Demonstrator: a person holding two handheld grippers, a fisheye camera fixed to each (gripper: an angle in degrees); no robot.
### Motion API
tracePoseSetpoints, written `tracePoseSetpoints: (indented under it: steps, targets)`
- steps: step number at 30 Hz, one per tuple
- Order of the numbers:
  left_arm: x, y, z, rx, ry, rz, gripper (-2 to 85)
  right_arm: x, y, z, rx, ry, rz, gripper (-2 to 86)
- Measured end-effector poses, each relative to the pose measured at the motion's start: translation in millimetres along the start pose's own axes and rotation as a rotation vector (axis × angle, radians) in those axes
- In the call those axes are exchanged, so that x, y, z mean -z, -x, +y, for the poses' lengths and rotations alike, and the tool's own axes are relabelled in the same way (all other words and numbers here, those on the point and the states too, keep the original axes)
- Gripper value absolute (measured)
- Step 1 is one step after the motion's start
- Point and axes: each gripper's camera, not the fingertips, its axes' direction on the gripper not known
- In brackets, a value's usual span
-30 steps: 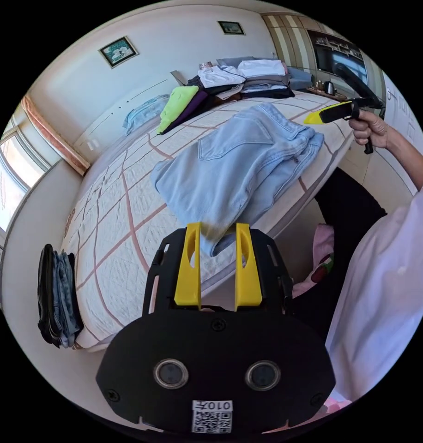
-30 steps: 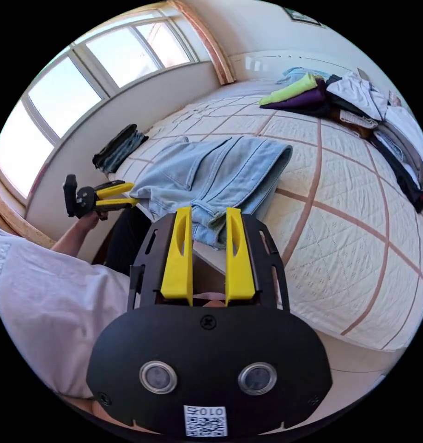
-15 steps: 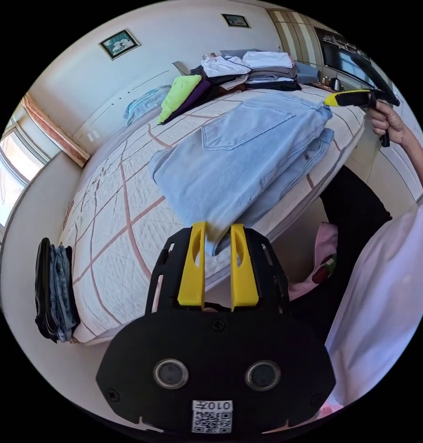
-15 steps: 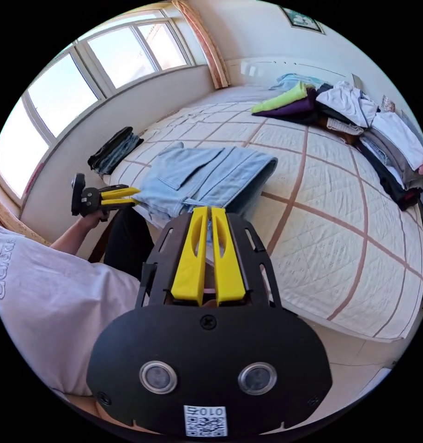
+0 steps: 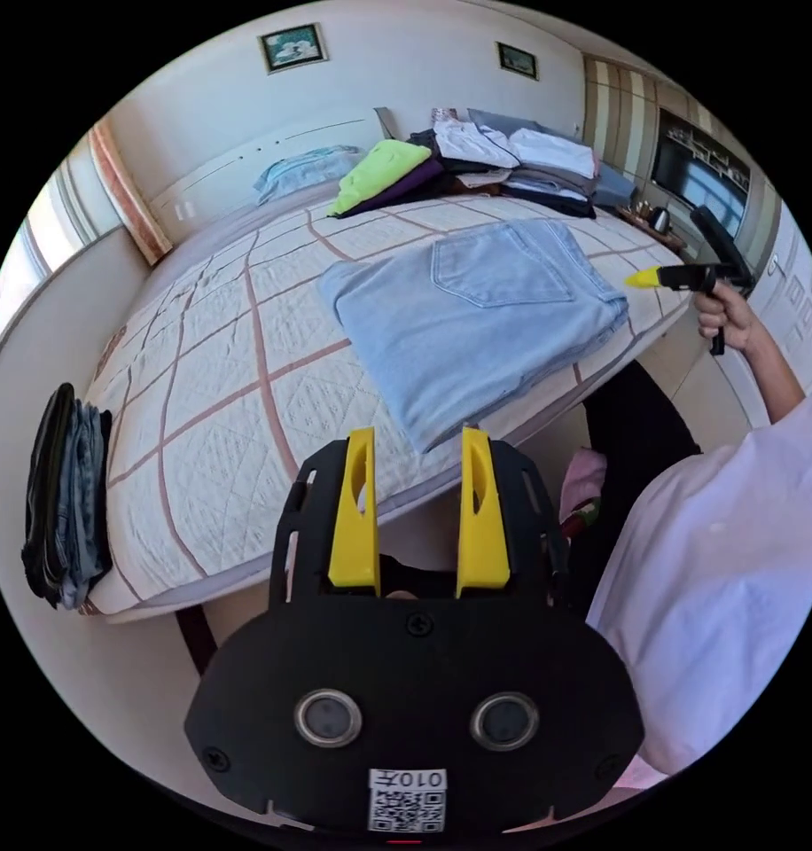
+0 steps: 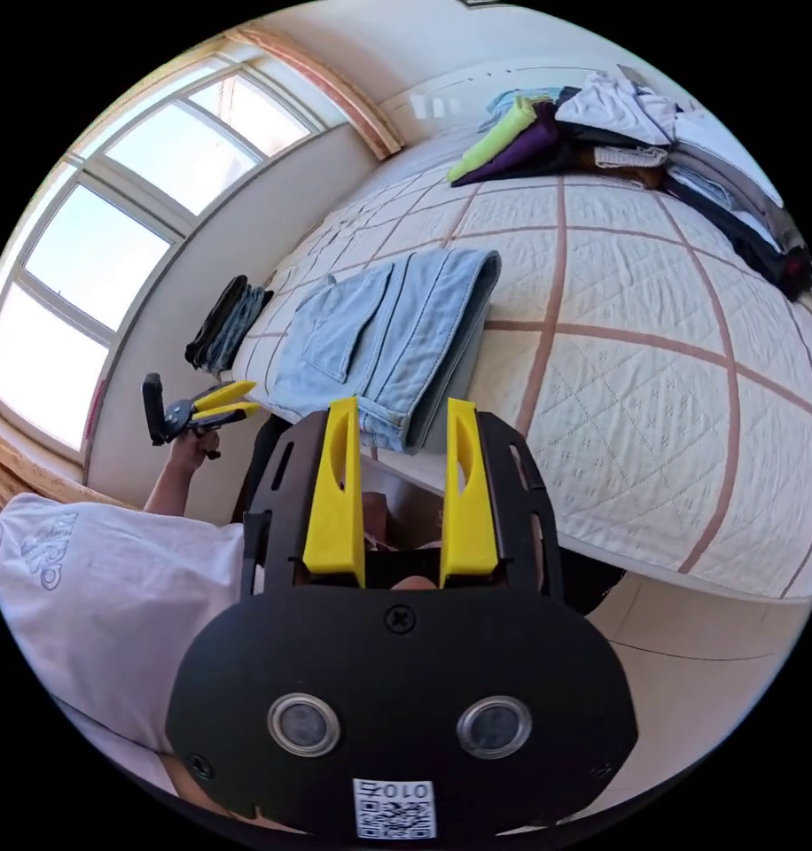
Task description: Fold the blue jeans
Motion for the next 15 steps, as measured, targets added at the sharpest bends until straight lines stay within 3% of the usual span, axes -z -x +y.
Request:
tracePoseSetpoints:
  steps: [5,11,15]
  targets:
    - [-26,48,-9,0.090,0.070,0.094,15.8,-48,0,-23,-0.068,0.110,-0.015,14.6]
    - [-37,66,4,0.122,0.065,0.112,15.2,-51,29,-37,-0.009,0.112,0.178,12.9]
    - [-10,94,14,0.173,-0.016,0.136,15.5,-27,94,-89,0.234,0.006,0.159,12.2]
